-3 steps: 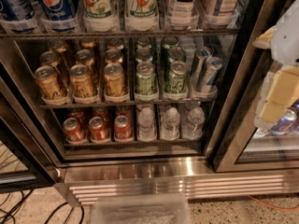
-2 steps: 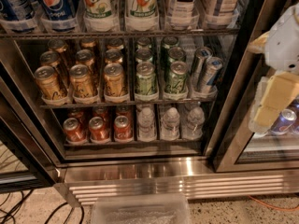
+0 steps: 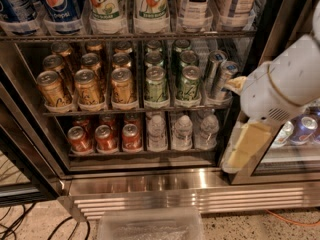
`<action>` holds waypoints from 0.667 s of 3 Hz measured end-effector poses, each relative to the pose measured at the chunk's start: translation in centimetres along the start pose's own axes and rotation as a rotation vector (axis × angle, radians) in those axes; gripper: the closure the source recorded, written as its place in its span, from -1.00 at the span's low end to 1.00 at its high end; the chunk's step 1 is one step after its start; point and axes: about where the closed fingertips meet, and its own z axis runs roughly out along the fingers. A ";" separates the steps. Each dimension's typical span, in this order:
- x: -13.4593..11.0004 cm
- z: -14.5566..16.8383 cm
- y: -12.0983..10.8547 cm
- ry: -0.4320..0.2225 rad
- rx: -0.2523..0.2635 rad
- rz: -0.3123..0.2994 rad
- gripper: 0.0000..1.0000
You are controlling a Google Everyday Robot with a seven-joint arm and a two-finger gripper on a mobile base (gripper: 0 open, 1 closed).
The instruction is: Pick orange can from middle shelf of fridge
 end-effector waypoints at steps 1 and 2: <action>-2.2 3.9 3.5 -0.086 0.017 0.042 -1.00; -3.9 7.9 4.9 -0.173 0.042 0.114 -1.00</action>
Offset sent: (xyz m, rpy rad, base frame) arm 0.0085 0.1076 -0.0903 0.3491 -0.1581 -0.2095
